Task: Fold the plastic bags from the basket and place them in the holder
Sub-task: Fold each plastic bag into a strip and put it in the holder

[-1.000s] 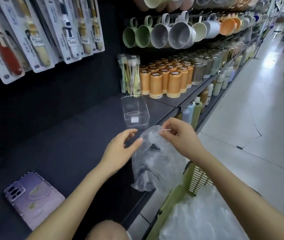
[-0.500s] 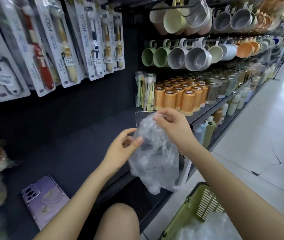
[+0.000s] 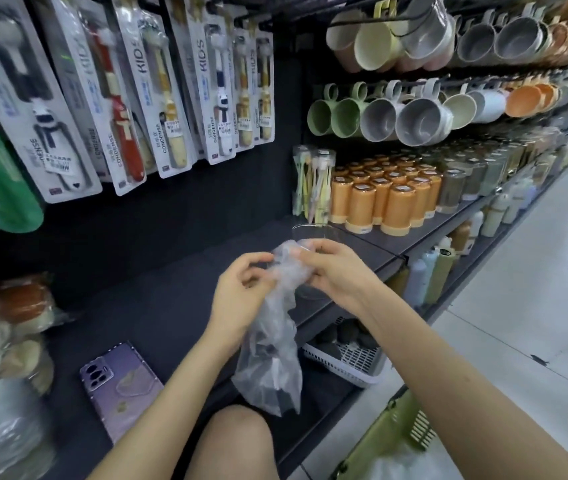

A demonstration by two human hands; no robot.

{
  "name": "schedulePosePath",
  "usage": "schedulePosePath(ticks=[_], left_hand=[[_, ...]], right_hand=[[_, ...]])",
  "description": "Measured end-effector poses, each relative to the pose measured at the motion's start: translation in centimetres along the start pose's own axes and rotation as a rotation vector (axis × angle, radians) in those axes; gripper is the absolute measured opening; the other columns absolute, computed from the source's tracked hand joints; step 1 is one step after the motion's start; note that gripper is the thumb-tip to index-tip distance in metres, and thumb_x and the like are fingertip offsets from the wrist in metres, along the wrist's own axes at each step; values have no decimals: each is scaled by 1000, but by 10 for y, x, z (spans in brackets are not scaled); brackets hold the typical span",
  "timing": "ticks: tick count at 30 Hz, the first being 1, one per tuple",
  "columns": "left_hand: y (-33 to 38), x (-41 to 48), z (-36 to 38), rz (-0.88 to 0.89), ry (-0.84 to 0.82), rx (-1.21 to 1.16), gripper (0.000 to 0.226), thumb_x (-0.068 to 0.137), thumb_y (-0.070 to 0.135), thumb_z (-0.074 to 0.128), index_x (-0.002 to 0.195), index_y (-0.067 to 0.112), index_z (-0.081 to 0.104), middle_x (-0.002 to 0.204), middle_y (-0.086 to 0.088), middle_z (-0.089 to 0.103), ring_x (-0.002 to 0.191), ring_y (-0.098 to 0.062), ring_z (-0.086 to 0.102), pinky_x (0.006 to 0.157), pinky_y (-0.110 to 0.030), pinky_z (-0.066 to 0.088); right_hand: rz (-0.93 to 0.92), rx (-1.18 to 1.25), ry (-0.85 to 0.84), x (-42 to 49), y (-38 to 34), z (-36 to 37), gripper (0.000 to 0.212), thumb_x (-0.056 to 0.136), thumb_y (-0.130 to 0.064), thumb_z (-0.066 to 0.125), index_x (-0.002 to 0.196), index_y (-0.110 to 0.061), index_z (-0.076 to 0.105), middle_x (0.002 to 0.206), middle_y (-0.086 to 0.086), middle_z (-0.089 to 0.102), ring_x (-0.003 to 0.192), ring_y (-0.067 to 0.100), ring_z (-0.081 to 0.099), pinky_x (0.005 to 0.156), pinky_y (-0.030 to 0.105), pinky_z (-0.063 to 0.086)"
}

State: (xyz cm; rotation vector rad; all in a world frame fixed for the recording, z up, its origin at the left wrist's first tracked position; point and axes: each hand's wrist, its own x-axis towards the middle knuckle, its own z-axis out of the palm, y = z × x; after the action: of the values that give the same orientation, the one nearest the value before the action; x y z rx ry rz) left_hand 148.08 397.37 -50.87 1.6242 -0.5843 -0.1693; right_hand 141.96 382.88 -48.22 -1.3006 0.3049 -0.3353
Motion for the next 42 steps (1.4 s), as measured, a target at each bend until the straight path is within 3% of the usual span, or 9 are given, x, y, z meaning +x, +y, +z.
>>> schedulePosePath(ticks=[9,13,17,20,25,29,32,37,42], left_hand=[[-11,19,-38,-196,46,-158,17,94,24,61,88,13,73,89,-7,72,86,-26,64,86,-42,50],[-8,19,-35,-228,-49,-239,26,98,23,54,100,3,71,98,-16,73,88,-27,67,86,-41,51],[-15,26,-44,-311,-52,-417,27,95,20,57,111,1,68,109,-19,70,105,-32,66,91,-38,52],[-20,32,-62,-376,-38,-454,25,93,23,60,106,5,72,112,-18,69,107,-31,65,101,-45,46],[-12,47,-91,-561,1,-347,34,94,37,55,100,7,71,101,-14,70,90,-27,67,86,-41,50],[13,38,-93,-90,516,86,19,94,37,57,81,23,58,87,1,60,78,-14,56,71,-24,43],[33,4,-57,319,240,640,29,88,52,52,83,26,63,82,10,58,78,-8,54,69,-22,42],[-17,12,-8,-24,-116,984,79,83,74,43,143,25,36,143,4,46,130,-17,42,103,-31,37],[-48,39,-4,16,-195,1258,65,85,67,48,134,26,42,129,2,55,122,-20,48,99,-36,34]], right_hand=[[10,-466,-84,5,4,-9,39,83,-33,73,119,-27,62,106,-5,67,96,9,63,84,28,52],[-106,-593,-132,5,16,13,31,81,-31,76,109,-24,65,104,-7,68,93,4,63,78,17,49],[-186,-525,31,11,16,9,15,87,-20,70,78,-8,67,69,-5,63,60,0,53,61,17,42],[-110,-398,30,16,7,-7,19,90,-19,67,75,-6,66,78,7,67,75,16,61,72,37,55],[50,-128,-17,24,1,-15,21,96,-12,55,77,-5,56,68,7,63,61,18,64,59,29,55],[60,-190,173,33,25,-5,16,97,-11,55,85,-2,55,62,7,55,51,14,58,52,27,54],[68,-171,193,39,47,4,16,97,-11,55,84,-3,55,63,6,55,52,15,58,53,27,54],[10,-99,286,62,58,13,19,97,-10,55,78,-5,53,67,6,52,59,17,54,50,25,53],[34,-111,368,91,58,-2,19,95,-9,56,76,-7,54,73,9,56,70,22,58,56,29,57]])
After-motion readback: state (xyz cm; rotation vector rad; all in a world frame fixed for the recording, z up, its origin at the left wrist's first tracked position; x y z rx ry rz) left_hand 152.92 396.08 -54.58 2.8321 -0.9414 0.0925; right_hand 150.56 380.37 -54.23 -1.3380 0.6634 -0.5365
